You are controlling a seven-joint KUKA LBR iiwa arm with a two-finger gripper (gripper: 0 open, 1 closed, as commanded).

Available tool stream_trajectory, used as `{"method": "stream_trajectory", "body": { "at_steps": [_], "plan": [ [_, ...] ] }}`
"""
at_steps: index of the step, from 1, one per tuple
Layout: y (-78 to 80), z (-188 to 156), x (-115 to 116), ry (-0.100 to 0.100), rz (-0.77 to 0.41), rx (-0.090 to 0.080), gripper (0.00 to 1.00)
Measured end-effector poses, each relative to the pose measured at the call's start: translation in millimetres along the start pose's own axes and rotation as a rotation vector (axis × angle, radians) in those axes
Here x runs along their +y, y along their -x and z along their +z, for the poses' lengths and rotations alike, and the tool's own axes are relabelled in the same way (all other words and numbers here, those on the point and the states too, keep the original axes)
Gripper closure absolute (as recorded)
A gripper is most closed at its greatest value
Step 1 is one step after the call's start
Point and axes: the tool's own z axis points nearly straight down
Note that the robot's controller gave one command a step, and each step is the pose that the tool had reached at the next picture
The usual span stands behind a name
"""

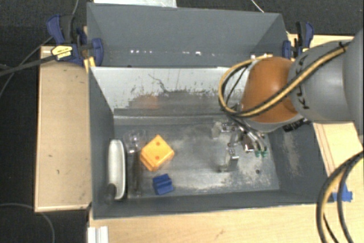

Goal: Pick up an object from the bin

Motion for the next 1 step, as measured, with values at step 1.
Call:
{"method": "stream_trajectory", "body": {
  "at_steps": [1],
  "plan": [
    [31.8,-93.0,64.9,-0.001,0.004,-0.007,0.00]
  ]
}}
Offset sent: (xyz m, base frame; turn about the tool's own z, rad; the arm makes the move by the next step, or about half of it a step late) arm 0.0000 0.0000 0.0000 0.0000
